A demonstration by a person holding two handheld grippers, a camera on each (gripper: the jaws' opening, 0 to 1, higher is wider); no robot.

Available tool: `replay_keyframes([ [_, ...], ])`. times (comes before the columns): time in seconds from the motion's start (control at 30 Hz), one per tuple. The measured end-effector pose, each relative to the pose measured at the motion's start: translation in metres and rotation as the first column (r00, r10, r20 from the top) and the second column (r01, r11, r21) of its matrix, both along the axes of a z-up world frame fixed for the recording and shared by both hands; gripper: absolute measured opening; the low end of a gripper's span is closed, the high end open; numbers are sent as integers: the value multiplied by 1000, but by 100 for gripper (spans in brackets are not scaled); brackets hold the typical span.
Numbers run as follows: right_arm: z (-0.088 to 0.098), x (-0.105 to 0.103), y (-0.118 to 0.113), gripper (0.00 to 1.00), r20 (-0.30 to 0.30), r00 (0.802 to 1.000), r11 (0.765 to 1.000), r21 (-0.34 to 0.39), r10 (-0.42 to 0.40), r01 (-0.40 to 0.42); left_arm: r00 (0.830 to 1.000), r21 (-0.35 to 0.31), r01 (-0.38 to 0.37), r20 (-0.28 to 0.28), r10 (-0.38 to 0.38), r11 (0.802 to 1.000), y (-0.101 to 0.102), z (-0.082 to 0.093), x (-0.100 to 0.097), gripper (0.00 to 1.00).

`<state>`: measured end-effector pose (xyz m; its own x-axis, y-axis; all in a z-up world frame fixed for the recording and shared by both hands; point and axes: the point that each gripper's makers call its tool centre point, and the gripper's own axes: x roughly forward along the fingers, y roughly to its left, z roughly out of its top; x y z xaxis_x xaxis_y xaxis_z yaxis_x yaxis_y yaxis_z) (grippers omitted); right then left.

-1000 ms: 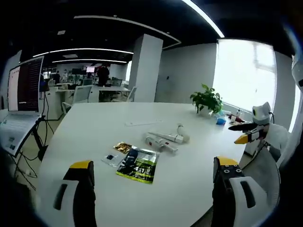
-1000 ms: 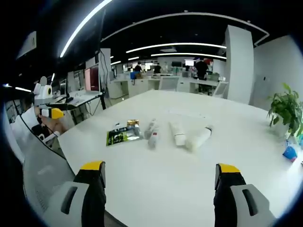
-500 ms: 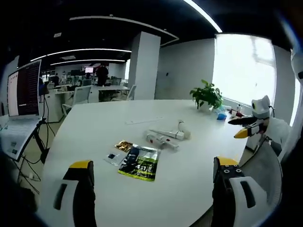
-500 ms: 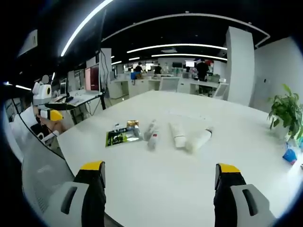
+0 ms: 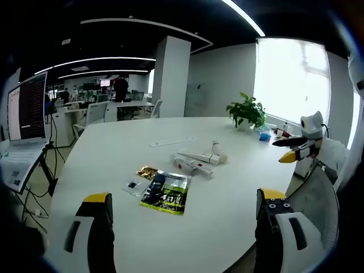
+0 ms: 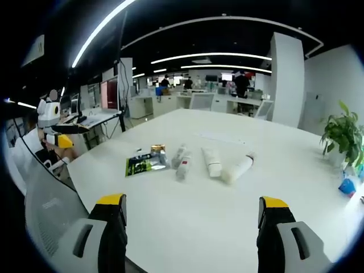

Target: Arrange the skincare products in the storage area until every visible bottle or jar stands upright without overlapping.

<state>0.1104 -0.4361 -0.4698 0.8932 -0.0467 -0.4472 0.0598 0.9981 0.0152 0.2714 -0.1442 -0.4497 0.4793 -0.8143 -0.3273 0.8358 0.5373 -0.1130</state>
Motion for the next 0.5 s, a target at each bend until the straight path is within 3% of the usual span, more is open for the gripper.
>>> replay_keyframes([
  [0.23,0,-1,-2,100,-4,1000,1000,-7,-2,2,1000,30,-3,9,3,1000,0,-4,-3,99],
  [0.5,3,0,-5,100,7,1000,1000,-9,-5,5,1000,21,-12,10,12,1000,0,-2,-2,99],
])
